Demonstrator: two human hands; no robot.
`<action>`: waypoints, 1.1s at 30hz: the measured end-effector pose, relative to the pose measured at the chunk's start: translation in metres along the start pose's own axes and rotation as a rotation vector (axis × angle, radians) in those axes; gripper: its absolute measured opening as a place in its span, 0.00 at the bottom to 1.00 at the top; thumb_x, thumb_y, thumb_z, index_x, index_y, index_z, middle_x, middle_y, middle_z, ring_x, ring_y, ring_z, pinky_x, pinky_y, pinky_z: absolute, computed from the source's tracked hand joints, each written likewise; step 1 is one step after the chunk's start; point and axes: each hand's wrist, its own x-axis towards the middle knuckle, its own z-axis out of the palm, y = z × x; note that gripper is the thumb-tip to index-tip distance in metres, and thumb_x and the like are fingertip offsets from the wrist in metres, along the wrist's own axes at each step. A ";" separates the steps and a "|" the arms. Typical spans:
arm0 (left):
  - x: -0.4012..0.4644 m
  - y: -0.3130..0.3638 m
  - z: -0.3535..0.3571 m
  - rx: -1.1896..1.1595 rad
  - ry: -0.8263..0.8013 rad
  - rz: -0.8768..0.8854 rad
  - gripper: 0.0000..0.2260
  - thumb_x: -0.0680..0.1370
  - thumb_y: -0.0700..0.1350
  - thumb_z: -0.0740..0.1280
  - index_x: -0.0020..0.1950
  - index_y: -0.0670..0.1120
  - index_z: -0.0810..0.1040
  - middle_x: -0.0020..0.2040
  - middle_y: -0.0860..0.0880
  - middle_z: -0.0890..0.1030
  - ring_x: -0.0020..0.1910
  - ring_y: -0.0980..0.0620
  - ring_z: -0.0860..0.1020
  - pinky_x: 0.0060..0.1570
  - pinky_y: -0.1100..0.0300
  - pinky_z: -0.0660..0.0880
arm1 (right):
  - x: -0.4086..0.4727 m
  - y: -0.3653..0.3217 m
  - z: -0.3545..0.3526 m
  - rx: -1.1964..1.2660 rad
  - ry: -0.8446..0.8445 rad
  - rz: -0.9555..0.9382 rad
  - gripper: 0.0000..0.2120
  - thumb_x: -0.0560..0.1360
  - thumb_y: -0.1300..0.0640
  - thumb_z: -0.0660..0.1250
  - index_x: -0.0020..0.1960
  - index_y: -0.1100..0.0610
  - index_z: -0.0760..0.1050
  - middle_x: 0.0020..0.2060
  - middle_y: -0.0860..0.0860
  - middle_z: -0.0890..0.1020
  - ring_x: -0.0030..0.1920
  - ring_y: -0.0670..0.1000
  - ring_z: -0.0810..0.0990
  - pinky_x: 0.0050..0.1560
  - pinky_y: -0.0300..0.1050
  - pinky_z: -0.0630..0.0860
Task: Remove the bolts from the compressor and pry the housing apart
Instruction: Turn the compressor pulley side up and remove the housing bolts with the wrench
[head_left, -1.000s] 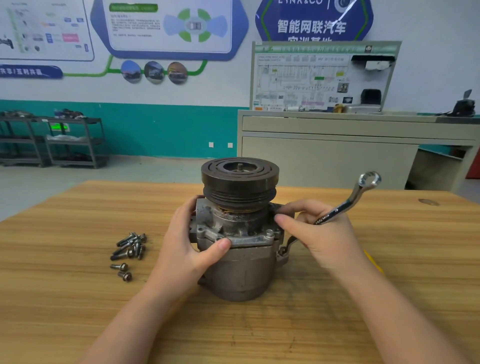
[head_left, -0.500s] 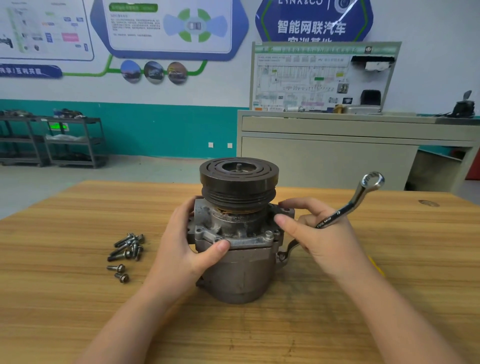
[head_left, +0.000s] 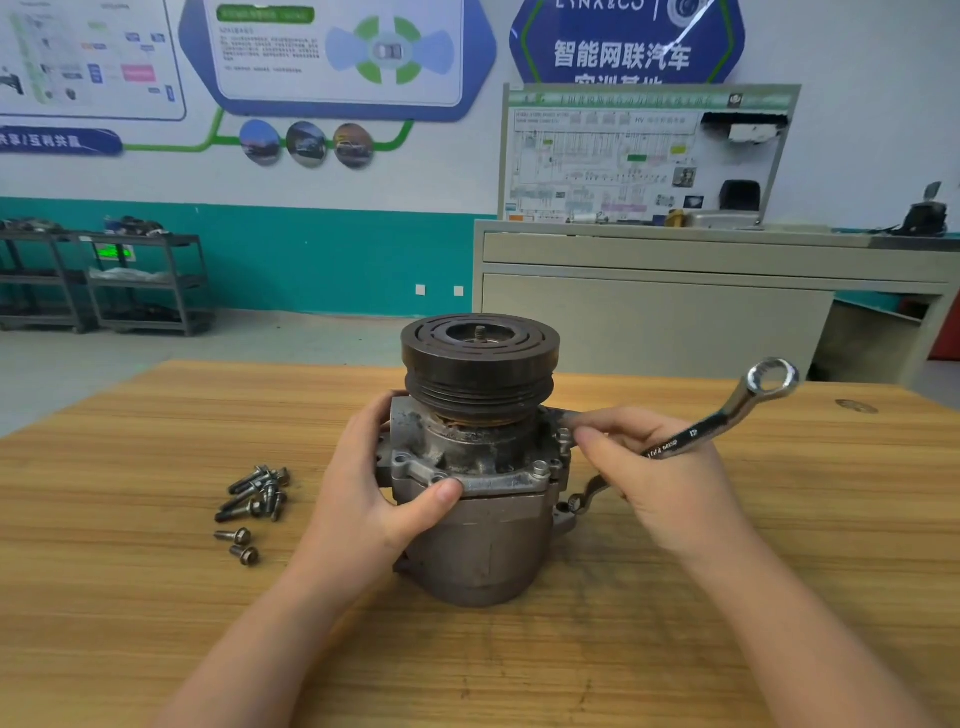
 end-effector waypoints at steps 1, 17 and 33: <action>0.000 0.001 0.000 -0.003 0.001 0.001 0.35 0.63 0.65 0.70 0.68 0.63 0.63 0.64 0.61 0.74 0.62 0.67 0.72 0.53 0.77 0.69 | 0.000 0.000 -0.001 0.016 0.000 0.005 0.07 0.73 0.57 0.72 0.43 0.45 0.83 0.21 0.45 0.68 0.24 0.45 0.64 0.27 0.34 0.63; 0.001 0.002 0.000 0.014 0.014 0.008 0.33 0.63 0.64 0.69 0.65 0.66 0.62 0.64 0.59 0.74 0.61 0.67 0.72 0.53 0.78 0.68 | -0.005 -0.004 0.006 -0.037 -0.005 -0.059 0.10 0.74 0.62 0.70 0.40 0.47 0.79 0.19 0.42 0.69 0.22 0.41 0.65 0.26 0.31 0.65; 0.001 0.002 0.001 -0.001 0.019 0.003 0.33 0.62 0.64 0.70 0.66 0.64 0.63 0.64 0.57 0.74 0.61 0.67 0.73 0.53 0.77 0.69 | -0.003 -0.003 0.009 0.006 0.001 -0.041 0.06 0.71 0.56 0.74 0.39 0.47 0.79 0.19 0.44 0.70 0.21 0.41 0.65 0.25 0.29 0.63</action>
